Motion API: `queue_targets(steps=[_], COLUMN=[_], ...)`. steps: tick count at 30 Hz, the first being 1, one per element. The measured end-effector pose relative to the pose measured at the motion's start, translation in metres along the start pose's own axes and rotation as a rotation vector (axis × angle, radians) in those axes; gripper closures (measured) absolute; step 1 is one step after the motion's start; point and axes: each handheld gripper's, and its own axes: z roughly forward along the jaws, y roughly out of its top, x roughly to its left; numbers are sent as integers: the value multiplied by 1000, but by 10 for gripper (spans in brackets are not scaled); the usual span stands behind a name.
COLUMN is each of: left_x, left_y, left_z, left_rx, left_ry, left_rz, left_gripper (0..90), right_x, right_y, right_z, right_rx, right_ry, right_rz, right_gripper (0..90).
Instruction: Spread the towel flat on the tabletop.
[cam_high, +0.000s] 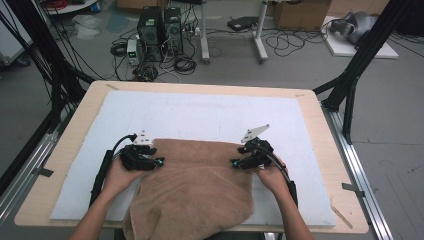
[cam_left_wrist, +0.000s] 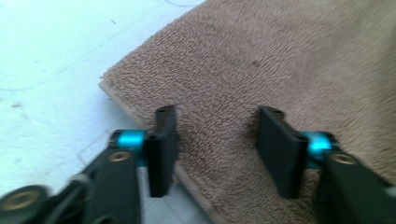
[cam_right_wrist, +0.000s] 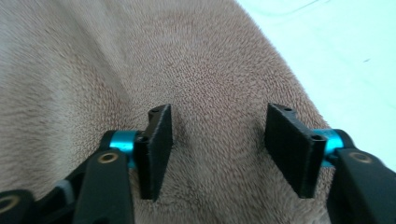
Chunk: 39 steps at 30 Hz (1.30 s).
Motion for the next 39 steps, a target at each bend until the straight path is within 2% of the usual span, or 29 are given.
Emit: queue_targets(steps=[2, 3, 4, 7, 10, 14, 18, 21, 23, 25, 26, 28, 31, 34, 37, 39], left_x=[1, 2, 3, 6, 10, 18, 26, 31, 30, 25, 21, 13, -3, -13, -19, -25], left_y=[0, 0, 0, 1, 3, 16, 39, 54, 58, 54, 47, 33, 2, -18, -32, -38], left_z=[0, 0, -1, -2, -5, -16, -35, -53, -61, -65, -64, -61, -52, -50, -53, -57], left_rx=[-2, -3, -6, -11, -25, -80, -159, -224, -229, -204, -185, -144, -71, -66, -67, -68], left_ry=[9, 10, 4, -14, -30, -25, 21, 46, 40, 32, 12, -6, -42, -63, -87, -99], left_rz=[-14, -19, -27, -42, -72, -104, -113, -112, -97, -80, -74, -48, -18, -15, -23, -7], left_gripper=[633, 674, 708, 789, 809, 817, 817, 817, 815, 814, 813, 811, 807, 796, 788, 797], right_x=[1, 0, -2, -7, -8, -12, -18, -19, -16, -12, -8, 1, 16, 27, 34, 40], right_y=[0, 0, 1, 0, 4, 16, 39, 59, 67, 69, 67, 57, 34, 11, -3, -8], right_z=[5, 5, 4, 2, 0, -10, -33, -54, -66, -72, -73, -66, -43, -24, -21, -25], right_rx=[31, 26, 22, 4, 0, -26, -86, -132, -160, -169, -162, -122, -44, -5, -47, -71], right_ry=[-7, -9, 3, 43, 55, 30, -13, -57, -72, -63, -49, -21, 39, 82, 103, 117], right_rz=[-19, -21, -17, -10, -21, -18, -29, -65, -79, -94, -102, -124, -130, -127, -101, -100], right_gripper=[530, 573, 635, 736, 753, 754, 753, 752, 744, 724, 720, 716, 713, 709, 703, 704])
